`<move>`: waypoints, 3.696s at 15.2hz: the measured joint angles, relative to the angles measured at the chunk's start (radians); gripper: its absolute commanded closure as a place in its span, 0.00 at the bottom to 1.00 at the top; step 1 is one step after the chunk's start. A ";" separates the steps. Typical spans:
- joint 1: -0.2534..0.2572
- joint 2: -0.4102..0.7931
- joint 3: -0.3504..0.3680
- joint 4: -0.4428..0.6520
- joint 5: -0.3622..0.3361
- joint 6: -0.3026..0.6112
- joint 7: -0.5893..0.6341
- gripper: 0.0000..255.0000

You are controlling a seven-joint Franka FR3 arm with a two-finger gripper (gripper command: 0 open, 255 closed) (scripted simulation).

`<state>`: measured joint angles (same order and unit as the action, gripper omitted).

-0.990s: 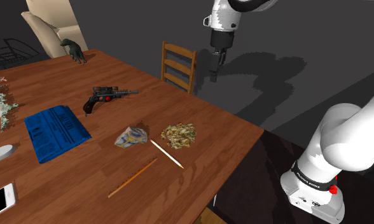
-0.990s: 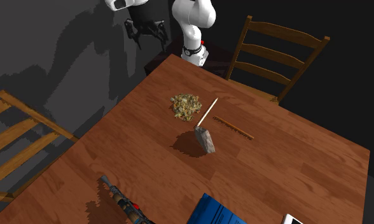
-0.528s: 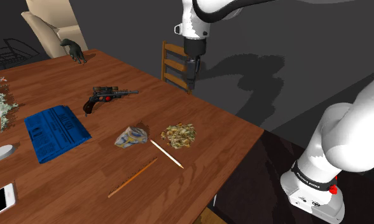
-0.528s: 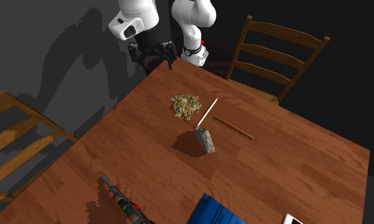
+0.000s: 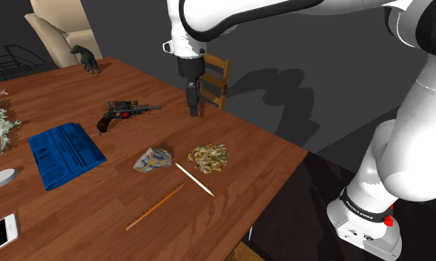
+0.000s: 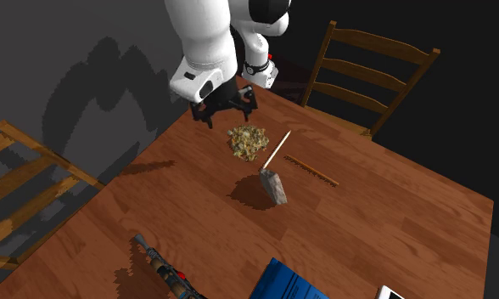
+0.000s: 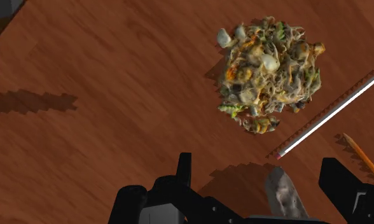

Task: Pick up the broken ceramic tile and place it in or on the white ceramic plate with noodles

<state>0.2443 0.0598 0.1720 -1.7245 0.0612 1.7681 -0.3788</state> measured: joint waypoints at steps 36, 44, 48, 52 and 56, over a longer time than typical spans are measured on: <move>0.160 0.404 0.093 0.354 -0.137 0.013 -0.069 1.00; 0.165 0.405 0.095 0.436 -0.136 -0.068 -0.068 1.00; 0.168 0.406 0.096 0.491 -0.136 -0.121 -0.069 1.00; 0.177 0.422 0.097 0.569 -0.140 -0.183 -0.066 1.00; 0.187 0.447 0.096 0.665 -0.145 -0.254 -0.065 1.00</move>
<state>0.4316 0.5072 0.2679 -1.0596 -0.0840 1.5142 -0.4439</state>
